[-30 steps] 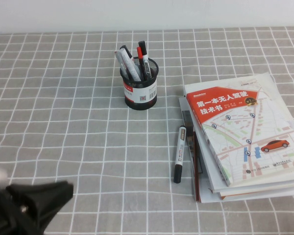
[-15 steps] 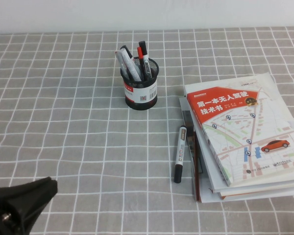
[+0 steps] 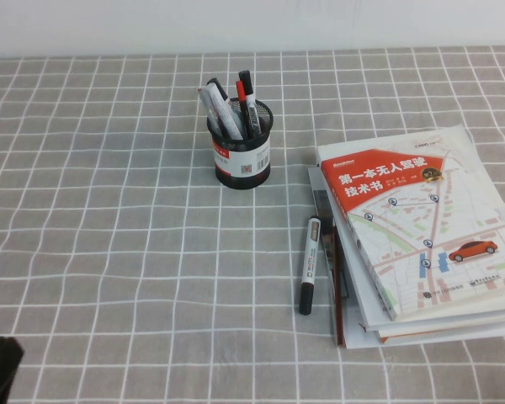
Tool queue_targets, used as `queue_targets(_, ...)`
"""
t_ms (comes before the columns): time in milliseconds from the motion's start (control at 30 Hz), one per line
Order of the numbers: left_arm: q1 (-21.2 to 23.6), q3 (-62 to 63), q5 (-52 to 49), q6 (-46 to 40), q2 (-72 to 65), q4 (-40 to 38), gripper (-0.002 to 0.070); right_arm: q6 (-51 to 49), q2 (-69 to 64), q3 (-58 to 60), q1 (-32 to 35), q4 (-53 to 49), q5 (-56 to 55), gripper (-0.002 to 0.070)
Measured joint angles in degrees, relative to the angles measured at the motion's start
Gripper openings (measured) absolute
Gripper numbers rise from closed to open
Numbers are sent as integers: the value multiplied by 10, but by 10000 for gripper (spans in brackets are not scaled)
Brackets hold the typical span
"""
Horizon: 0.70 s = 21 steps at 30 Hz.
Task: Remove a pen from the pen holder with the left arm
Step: 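Take a marker out of the pen holder and lay it on the table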
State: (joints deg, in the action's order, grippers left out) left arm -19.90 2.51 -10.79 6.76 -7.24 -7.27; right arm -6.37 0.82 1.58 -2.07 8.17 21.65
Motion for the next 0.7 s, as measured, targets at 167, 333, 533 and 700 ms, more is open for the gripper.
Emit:
queue_targets(167, 61, -27, -5, 12, 68, 18, 0, 0, 0, 0, 0, 0, 0, -13)
queue_targets(333, 117, -38, -16, 9, 77, 67, 0, 0, 0, 0, 0, 0, 0, -13)
queue_targets(533, 160, -39, -43, -53, 77, 73, 0, 0, 0, 0, 0, 0, 0, -13)
queue_targets(700, 165, -39, -82, -94, 78, 69, 0, 0, 0, 0, 0, 0, 0, -13)
